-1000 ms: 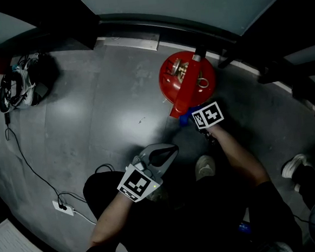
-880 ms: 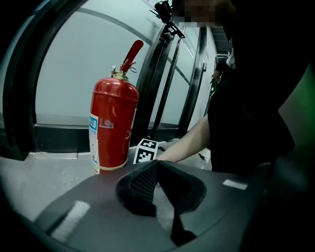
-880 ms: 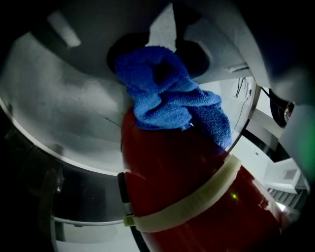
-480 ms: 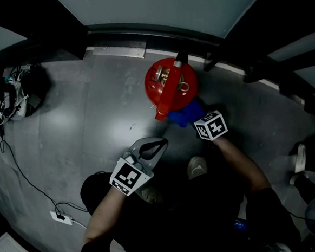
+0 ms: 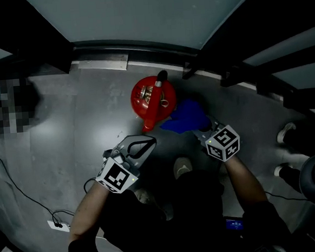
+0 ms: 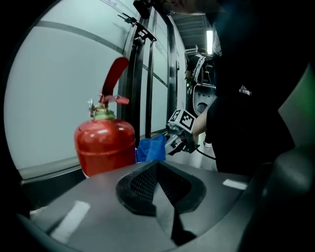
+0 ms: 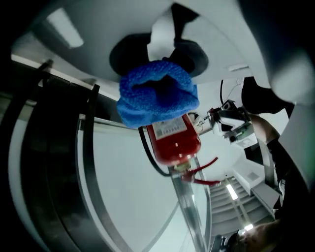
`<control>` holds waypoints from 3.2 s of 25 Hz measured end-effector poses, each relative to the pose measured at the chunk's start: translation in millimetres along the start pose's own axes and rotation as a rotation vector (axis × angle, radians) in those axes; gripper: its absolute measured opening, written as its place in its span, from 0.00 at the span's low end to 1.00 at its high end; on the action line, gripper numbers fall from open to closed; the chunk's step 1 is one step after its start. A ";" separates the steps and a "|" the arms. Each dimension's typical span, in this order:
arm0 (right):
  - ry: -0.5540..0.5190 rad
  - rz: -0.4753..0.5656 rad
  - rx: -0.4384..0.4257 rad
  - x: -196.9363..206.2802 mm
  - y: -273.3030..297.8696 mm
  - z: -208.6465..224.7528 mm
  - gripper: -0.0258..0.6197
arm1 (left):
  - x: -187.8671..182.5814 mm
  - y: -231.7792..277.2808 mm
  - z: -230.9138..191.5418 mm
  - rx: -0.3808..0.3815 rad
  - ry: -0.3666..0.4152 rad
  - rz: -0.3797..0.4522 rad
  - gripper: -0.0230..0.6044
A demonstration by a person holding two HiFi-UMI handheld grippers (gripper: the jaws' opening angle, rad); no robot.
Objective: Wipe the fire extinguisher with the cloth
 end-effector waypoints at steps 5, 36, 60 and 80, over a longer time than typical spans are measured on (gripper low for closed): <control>0.070 0.050 0.047 -59.3 -75.4 -45.3 0.13 | -68.2 -59.1 12.5 -0.049 -0.058 -0.055 0.05; -0.100 0.580 0.062 -336.6 -582.3 -379.9 0.13 | -588.2 -330.6 155.1 -0.589 -0.174 0.207 0.05; -0.064 0.684 0.158 -296.5 -613.5 -430.3 0.12 | -616.1 -327.1 165.1 -0.477 -0.153 0.284 0.05; -0.105 0.616 0.151 -304.5 -579.5 -451.6 0.12 | -591.0 -357.2 146.1 -0.480 -0.166 0.286 0.05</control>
Point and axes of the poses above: the fingertips, and each gripper's own axes: y forward along the fingers, z to its right, x out of its underside, the point moved 10 cm from there along -y, backward along the fingers, and after that the axes turned 6 degrees about y, right-handed, at the moved point
